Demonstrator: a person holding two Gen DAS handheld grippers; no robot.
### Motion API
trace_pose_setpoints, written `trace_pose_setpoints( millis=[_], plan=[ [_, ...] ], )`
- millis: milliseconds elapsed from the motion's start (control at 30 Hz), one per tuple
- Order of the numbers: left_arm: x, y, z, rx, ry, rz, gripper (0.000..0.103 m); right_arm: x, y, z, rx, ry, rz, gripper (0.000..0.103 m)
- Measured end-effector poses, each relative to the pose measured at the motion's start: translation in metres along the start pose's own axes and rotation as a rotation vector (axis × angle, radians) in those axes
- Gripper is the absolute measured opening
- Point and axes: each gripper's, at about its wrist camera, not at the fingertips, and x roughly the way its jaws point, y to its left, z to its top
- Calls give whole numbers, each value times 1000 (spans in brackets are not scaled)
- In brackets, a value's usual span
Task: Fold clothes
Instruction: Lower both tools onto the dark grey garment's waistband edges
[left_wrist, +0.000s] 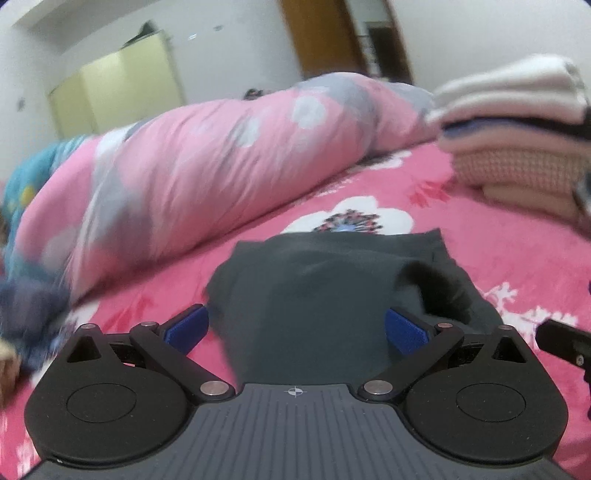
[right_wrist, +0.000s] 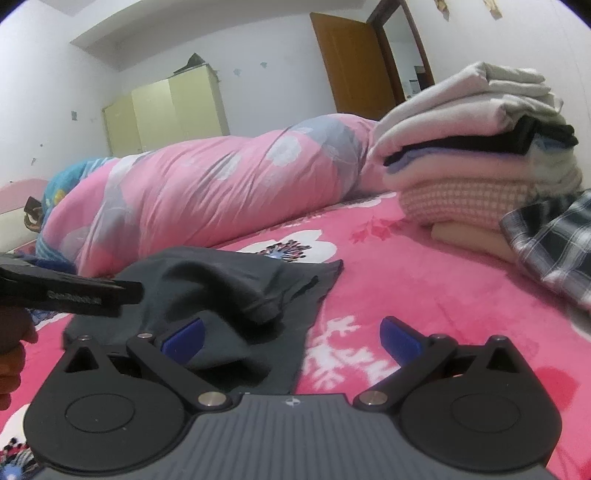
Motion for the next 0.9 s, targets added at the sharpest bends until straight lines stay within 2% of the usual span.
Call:
trace_pose_setpoints(
  millis=[100,167,200,233,267,333,400,433,467,633,900],
  plan=[
    [17,-14,1,61,14,6,94,9,-10,0,42,5,-4,103],
    [28,-20,0,80,39,22,78,13,-16,-3,72,16,-8,103],
    [31,-21,-1,80,47,24,63,15,-18,-5,83,21,-9,103],
    [31,-19,-2,71,50,21,52,16,-21,-8,95,28,-9,103],
    [31,-18,-2,61,54,18,50,16,-24,-10,108,34,-4,103],
    [31,-16,-4,42,61,11,34,17,-29,-13,137,37,10,103],
    [25,-11,-4,12,60,1,24,19,-34,-16,167,38,22,103],
    [22,-7,-4,-10,57,-3,14,21,-37,-18,188,44,29,103],
    [18,-3,-5,-35,52,-6,10,23,-41,-20,212,54,33,103],
    [-5,26,-17,-179,51,-19,1,20,-52,-24,281,33,80,103],
    [-58,77,-67,-374,46,43,0,22,-55,-24,285,34,94,103]
  ],
)
